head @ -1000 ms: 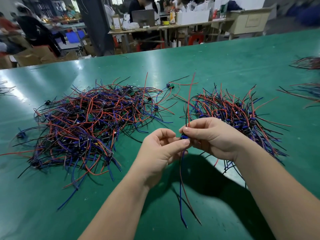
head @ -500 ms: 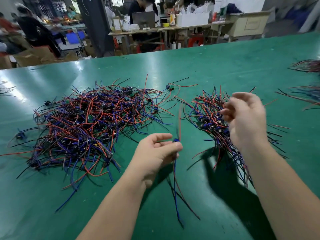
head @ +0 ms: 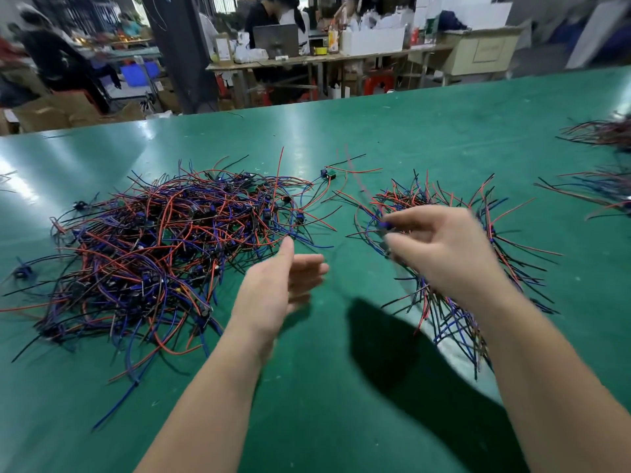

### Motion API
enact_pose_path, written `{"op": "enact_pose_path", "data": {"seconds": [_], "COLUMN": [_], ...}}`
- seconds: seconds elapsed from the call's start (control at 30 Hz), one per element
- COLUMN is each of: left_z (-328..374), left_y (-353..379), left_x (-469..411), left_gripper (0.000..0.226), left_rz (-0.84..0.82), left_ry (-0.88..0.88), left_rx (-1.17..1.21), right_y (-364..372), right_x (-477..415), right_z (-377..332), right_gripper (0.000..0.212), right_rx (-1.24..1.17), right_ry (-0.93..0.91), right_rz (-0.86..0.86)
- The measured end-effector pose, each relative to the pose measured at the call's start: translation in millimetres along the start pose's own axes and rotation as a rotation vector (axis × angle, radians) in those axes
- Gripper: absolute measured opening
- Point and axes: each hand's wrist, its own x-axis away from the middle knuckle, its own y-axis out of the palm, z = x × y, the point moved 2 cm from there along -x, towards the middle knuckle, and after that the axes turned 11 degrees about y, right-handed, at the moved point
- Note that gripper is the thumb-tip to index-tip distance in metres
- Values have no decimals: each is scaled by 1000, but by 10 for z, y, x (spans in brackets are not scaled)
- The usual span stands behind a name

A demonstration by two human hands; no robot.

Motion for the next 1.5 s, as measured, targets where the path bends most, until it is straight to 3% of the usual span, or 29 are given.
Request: {"op": "enact_pose_path", "data": {"seconds": [0.1, 0.17, 0.27, 0.37, 0.5, 0.63, 0.83, 0.93, 1.1, 1.23, 1.43, 1.5], "left_z": [28, -22, -137, -188, -160, -127, -126, -122, -118, -100, 29, 44], "left_y": [-327, -474, -529, -512, -571, -586, -559, -597, -633, -653, -646, -606], "left_x": [-62, -90, -105, -100, -87, -77, -72, -83, -117, -150, -106, -100], "left_gripper": [20, 29, 43, 49, 38, 32, 37, 31, 34, 36, 17, 13], "left_rz": [317, 377, 275, 198, 198, 219, 205, 237, 296, 361, 542, 555], "left_ry": [329, 285, -9, -156, -192, -188, -198, -172, -113, -4, 291, 416], "left_rx": [-893, -1144, -1247, -1253, -1336, -1420, -1436, -1510, -1481, -1411, -1246, -989], "right_y": [-466, -717, -861, -911, -898, -912, -955, -954, -885, -606, -195, -149], "right_x": [-166, -214, -239, -263, -240, -229, -247, -281, -279, -184, -55, -38], "right_z": [116, 254, 478, 549, 530, 511, 592, 612, 544, 267, 67, 34], "right_gripper": [22, 22, 21, 18, 9, 19, 13, 8, 20, 16, 16, 14], "right_rx": [263, 451, 563, 557, 582, 598, 274, 258, 738, 648, 539, 481], "right_ry": [94, 216, 468, 579, 610, 596, 743, 767, 572, 255, -66, -127], "right_rz": [286, 329, 159, 160, 171, 201, 175, 168, 248, 375, 315, 310]}}
